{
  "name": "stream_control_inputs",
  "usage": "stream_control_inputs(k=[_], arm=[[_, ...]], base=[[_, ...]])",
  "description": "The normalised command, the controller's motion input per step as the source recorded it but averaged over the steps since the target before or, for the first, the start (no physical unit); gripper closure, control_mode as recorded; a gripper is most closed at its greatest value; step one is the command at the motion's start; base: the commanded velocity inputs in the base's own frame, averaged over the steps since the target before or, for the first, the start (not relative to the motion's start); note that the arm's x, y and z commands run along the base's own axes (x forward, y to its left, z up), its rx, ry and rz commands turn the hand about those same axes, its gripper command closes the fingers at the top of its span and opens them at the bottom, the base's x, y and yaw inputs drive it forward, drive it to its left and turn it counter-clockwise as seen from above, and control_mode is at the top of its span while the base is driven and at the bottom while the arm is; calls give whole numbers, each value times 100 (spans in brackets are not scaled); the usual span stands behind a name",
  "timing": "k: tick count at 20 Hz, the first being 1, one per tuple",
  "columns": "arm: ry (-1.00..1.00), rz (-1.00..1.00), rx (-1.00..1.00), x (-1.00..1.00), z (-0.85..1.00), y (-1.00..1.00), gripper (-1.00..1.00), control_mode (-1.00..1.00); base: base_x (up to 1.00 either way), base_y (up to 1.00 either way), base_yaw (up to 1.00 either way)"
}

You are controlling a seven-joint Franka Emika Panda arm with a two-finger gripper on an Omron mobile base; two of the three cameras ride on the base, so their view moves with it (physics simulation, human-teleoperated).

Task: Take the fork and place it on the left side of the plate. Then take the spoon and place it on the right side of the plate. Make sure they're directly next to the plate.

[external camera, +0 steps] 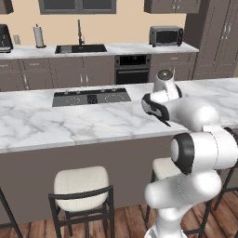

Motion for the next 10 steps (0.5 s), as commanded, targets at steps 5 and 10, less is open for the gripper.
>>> stream_control_inputs(k=[5,10], arm=[[1,5,14,-100,1,18,-100,-100],[0,1,0,-100,-5,25,-100,-100]], base=[[0,0,0],[0,0,0]])
